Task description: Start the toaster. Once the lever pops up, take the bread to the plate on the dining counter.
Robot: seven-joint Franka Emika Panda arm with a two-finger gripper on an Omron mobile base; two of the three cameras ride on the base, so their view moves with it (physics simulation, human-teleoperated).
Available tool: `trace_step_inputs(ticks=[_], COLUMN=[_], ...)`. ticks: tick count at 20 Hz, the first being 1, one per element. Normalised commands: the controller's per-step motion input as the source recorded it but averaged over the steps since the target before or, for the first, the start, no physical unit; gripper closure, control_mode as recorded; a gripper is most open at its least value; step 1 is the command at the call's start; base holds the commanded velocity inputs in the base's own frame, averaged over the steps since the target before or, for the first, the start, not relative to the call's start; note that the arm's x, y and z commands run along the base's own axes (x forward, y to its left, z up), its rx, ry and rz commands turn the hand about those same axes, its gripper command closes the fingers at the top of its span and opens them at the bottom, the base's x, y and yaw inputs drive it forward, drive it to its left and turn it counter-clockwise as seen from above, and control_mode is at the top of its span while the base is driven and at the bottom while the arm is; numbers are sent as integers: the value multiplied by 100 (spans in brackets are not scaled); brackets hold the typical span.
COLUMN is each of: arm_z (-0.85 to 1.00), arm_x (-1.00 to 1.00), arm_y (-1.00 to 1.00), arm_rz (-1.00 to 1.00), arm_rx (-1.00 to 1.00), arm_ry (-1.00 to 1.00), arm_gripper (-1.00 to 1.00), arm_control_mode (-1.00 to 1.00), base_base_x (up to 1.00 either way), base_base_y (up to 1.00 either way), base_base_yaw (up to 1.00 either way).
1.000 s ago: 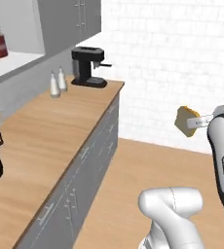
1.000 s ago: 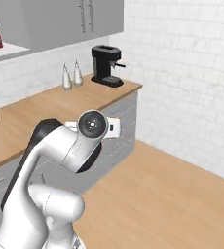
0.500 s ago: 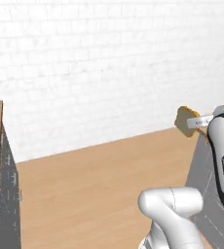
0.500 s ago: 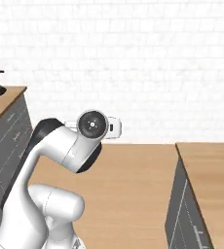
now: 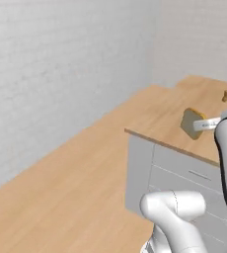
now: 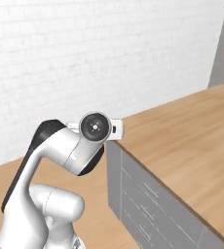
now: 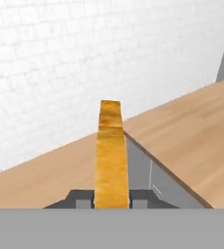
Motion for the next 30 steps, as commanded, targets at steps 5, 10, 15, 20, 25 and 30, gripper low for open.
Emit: trace_step_inputs(ticks=[5,10,15,20,25,30], arm_z=[0,0,0,0,0,0], arm_x=[0,0,0,0,0,0], arm_y=[0,0,0,0,0,0], arm_rz=[0,0,0,0,0,0], arm_rx=[0,0,0,0,0,0], arm_ry=[0,0,0,0,0,0], arm_gripper=[100,100,100,100,100,100], arm_control_mode=[100,100,100,100,100,100], base_base_x=[53,30,12,2,15,73], base_base_y=[100,73,72,100,100,100], base_base_yaw=[-50,-59,-58,-22,-16,-24])
